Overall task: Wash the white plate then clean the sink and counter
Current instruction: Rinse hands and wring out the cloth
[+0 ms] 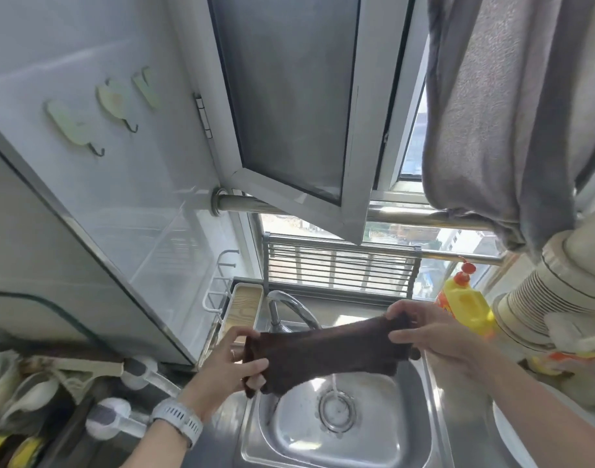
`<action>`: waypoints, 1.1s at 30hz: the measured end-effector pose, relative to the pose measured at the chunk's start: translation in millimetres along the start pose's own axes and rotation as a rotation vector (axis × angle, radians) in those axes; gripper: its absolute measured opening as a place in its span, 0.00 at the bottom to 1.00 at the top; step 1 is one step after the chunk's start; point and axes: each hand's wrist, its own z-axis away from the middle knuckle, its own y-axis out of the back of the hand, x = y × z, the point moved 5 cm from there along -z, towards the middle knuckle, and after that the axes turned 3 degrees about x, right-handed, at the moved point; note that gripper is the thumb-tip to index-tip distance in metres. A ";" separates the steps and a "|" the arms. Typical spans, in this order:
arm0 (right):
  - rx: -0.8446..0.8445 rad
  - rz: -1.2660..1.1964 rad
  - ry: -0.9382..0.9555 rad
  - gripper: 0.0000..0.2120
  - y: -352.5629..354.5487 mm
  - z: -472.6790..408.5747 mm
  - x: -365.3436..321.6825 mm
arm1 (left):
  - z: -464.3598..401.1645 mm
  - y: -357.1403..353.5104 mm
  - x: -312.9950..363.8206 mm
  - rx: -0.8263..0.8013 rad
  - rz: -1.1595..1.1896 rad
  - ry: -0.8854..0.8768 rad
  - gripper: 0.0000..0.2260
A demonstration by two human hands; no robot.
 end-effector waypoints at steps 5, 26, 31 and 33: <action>0.148 0.248 0.271 0.17 -19.0 -33.2 -74.9 | 4.0 23.2 23.5 0.208 0.008 -0.184 0.11; 0.532 0.162 -0.038 0.05 -62.2 -99.5 55.5 | -80.3 -1.1 -123.7 0.370 -0.093 0.237 0.08; 0.521 -0.204 -0.511 0.11 -117.4 -61.3 191.6 | -87.0 -49.8 -155.6 0.228 -0.245 0.306 0.07; 0.462 -0.380 -0.569 0.15 -151.7 -76.0 212.7 | -97.0 -65.6 -154.6 0.213 -0.294 0.266 0.04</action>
